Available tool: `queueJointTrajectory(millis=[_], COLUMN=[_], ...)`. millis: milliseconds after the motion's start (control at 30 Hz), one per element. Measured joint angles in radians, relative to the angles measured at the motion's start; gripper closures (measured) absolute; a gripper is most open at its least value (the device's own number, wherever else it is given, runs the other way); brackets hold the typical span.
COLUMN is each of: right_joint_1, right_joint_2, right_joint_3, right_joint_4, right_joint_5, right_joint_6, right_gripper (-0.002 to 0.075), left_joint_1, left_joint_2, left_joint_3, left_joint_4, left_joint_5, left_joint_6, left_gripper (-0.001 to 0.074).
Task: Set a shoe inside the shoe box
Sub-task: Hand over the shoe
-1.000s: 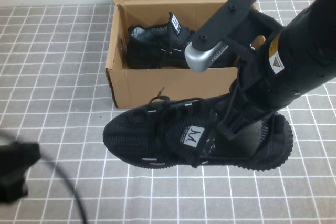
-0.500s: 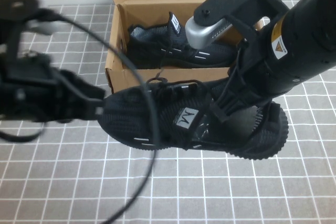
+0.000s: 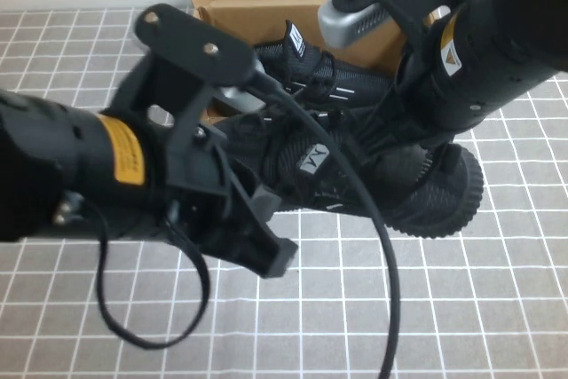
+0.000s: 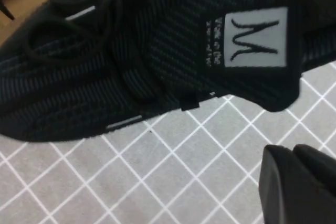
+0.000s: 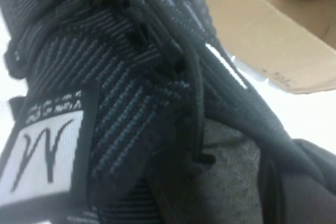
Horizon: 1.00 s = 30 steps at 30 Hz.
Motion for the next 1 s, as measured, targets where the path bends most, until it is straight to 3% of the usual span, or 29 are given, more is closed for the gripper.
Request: queueJointTrajectory(millis=[367,467,667,1000], right_joint_1=[0.0,0.0,0.0,0.0], right_joint_2=[0.001,0.001,0.001,0.001], right_joint_3=[-0.014,-0.014,-0.014,-0.014], right_joint_4=[0.004,0.004,0.004,0.004], right_joint_5=[-0.008,-0.008,-0.01,-0.011], right_joint_6=[0.001,0.001,0.004,0.004], right_gripper=[0.0733,0.0733,0.0733,0.0733], left_joint_1=[-0.09,-0.092,-0.092,-0.098], left_joint_2=[0.055,0.055,0.06,0.119], left_joint_3=[-0.007,-0.041,-0.059,-0.059], left_joint_4=[0.23,0.248,0.251,0.287], left_joint_5=[-0.068,-0.07,-0.124,-0.136], left_joint_6=[-0.092,-0.094,-0.094,-0.094], left_gripper=[0.072,0.0643,0.0378,0.0331])
